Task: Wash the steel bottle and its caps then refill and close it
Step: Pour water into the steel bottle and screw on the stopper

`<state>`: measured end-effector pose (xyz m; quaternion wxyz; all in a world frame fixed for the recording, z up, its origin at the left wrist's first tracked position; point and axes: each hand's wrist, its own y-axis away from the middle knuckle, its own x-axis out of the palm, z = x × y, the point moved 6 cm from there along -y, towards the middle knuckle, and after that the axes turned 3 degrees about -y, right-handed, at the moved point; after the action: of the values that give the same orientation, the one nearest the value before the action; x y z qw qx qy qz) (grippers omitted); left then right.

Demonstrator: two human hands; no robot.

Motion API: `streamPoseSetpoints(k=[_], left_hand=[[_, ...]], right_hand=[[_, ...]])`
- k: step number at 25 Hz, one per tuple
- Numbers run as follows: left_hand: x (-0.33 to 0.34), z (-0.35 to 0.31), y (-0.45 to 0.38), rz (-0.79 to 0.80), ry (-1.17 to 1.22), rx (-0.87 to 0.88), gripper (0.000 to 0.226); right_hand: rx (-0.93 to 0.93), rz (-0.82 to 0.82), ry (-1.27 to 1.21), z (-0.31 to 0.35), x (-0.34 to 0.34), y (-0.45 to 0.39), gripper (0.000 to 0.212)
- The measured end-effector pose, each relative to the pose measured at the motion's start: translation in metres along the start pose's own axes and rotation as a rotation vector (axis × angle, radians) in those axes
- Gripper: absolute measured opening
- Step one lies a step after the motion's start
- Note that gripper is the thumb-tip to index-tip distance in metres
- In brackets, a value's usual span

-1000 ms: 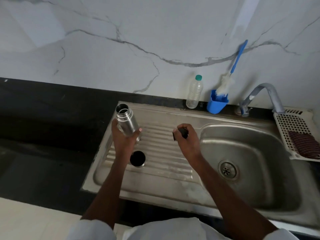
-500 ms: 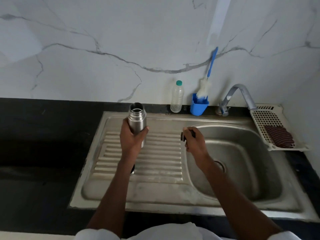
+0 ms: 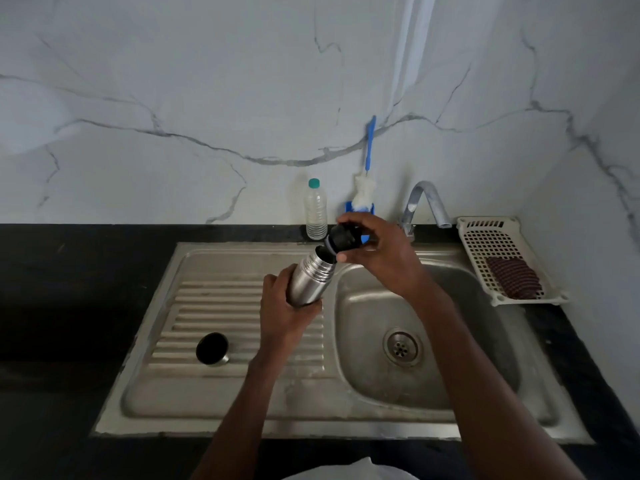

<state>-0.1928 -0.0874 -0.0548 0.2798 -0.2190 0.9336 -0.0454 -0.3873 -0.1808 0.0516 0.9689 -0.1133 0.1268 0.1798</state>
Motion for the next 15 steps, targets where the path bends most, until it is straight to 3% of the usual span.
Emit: streamPoseSetpoints(k=[7,15], left_hand=[[0.013,-0.012,0.011,0.018,-0.092,0.019,0.079],[0.014,-0.019,0.014,0.008,-0.130,0.035,0.077]], right_hand=[[-0.024,0.156,0.123,-0.016,0.002,0.011,0.068],[-0.012,0.139,0.223,-0.017,0.006,0.015,0.058]])
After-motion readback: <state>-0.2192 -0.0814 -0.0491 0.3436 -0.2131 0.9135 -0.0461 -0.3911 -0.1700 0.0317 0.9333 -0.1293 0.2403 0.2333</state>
